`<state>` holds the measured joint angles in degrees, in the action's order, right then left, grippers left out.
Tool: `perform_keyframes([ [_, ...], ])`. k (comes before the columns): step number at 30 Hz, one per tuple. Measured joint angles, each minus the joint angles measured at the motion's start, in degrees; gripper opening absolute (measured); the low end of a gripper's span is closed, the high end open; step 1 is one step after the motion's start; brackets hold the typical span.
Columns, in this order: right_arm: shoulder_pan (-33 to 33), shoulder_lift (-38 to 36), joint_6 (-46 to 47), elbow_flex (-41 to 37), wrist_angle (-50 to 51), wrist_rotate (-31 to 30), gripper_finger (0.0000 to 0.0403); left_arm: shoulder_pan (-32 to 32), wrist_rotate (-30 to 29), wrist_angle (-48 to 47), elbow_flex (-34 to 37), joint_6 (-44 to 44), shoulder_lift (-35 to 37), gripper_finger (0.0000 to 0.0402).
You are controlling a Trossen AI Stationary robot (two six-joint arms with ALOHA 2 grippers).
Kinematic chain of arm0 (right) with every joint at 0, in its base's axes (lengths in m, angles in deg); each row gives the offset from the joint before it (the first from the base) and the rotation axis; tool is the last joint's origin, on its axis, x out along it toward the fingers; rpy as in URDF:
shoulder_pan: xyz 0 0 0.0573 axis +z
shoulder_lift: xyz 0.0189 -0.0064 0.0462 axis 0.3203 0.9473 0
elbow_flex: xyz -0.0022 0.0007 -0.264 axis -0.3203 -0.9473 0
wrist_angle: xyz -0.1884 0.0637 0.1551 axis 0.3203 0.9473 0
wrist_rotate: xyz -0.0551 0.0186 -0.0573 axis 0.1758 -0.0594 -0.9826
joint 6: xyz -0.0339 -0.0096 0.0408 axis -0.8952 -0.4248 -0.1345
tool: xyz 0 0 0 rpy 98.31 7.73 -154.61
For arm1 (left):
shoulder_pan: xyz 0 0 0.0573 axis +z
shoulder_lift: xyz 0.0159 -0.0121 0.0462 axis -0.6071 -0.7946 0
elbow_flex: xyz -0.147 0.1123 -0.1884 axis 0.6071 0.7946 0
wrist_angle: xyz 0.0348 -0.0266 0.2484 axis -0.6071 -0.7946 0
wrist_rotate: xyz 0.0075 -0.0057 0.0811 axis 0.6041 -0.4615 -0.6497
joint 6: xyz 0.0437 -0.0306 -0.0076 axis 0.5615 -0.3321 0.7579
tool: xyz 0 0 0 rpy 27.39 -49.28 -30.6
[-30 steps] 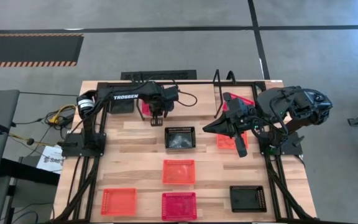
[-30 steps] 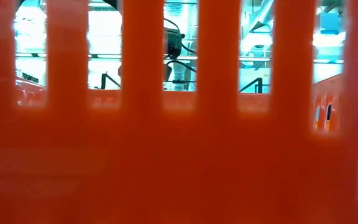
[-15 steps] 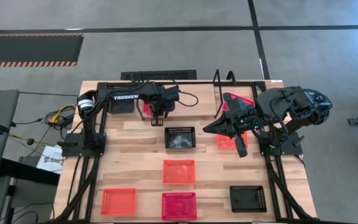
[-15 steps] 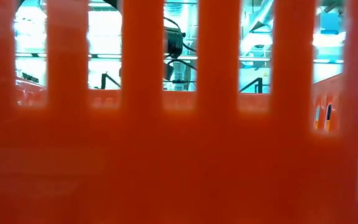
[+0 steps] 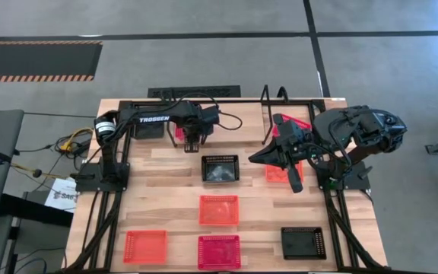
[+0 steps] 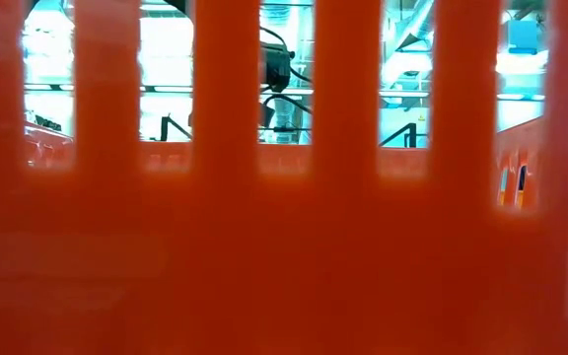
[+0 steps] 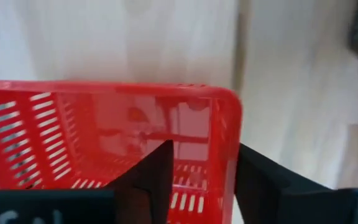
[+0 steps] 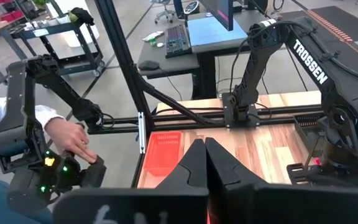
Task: Stack baskets on shelf by color
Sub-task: Put the middle black bin on the shelf
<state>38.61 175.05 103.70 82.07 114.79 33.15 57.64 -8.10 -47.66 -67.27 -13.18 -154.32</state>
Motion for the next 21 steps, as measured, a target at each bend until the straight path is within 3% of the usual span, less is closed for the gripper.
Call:
perform_keyframes([
  [6, -0.01, 0.00, 0.01, 0.00, -0.11, 0.02, 0.0003, -0.01, -0.82, -3.95, -2.69, -1.96, -0.04, 0.0179],
  [13, -0.01, 0.00, 0.00, 0.00, -0.11, 0.02, 0.0002, -0.03, -0.50, -12.58, -11.00, -2.63, -0.06, 0.0186],
  [21, -0.48, 0.00, -0.06, 0.02, 4.28, 0.00, 0.0007, -2.51, 10.92, -23.24, -23.28, -9.16, -0.06, 0.0187],
])
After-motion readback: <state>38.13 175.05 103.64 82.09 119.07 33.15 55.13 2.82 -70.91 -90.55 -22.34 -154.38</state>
